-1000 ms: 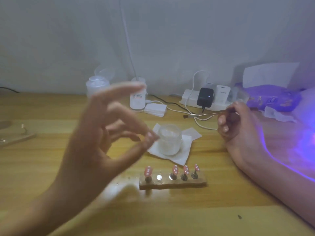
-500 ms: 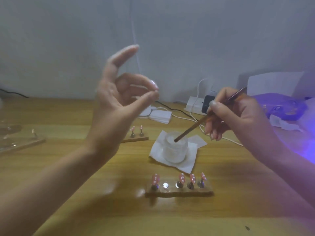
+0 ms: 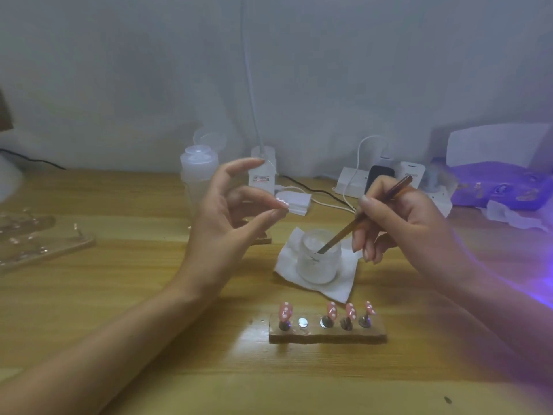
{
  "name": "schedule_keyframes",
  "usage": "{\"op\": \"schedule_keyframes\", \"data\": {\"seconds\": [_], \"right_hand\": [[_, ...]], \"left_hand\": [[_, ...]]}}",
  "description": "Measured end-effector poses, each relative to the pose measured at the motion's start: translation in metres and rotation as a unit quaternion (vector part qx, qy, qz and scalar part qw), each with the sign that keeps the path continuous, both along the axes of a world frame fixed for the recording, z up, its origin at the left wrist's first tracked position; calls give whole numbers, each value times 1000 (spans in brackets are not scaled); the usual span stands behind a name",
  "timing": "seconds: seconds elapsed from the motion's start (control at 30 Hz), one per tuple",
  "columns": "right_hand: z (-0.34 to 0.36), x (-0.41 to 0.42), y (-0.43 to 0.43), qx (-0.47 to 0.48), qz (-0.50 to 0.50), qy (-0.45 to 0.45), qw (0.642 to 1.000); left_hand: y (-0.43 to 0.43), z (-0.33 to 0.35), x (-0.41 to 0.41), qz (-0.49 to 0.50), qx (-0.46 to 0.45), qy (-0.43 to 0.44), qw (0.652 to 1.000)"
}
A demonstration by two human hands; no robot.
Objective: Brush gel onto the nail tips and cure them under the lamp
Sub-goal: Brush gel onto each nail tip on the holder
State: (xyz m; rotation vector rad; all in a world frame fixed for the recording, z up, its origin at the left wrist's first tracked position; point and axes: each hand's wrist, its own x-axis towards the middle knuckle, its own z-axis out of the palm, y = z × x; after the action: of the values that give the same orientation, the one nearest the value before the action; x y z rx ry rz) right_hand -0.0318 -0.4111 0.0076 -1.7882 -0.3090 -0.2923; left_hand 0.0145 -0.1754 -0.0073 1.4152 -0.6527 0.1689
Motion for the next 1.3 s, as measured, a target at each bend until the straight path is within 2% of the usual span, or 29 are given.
{"op": "schedule_keyframes", "data": {"seconds": [0.33, 0.6, 0.73, 1.1, 1.3], "right_hand": [[-22, 4, -9, 200, -108, -15, 974], [-27, 3, -5, 301, -128, 51, 944], [-27, 4, -7, 313, -128, 69, 939], [-29, 5, -5, 267, -58, 62, 960], [-30, 5, -7, 274, -70, 41, 958]], "left_hand": [[-4, -17, -3, 8, 84, -45, 995], [-4, -21, -4, 25, 131, -70, 989], [-5, -22, -5, 28, 138, -71, 987], [-5, -21, -3, 29, 145, -84, 985], [-4, -21, -4, 34, 155, -102, 982]]}}
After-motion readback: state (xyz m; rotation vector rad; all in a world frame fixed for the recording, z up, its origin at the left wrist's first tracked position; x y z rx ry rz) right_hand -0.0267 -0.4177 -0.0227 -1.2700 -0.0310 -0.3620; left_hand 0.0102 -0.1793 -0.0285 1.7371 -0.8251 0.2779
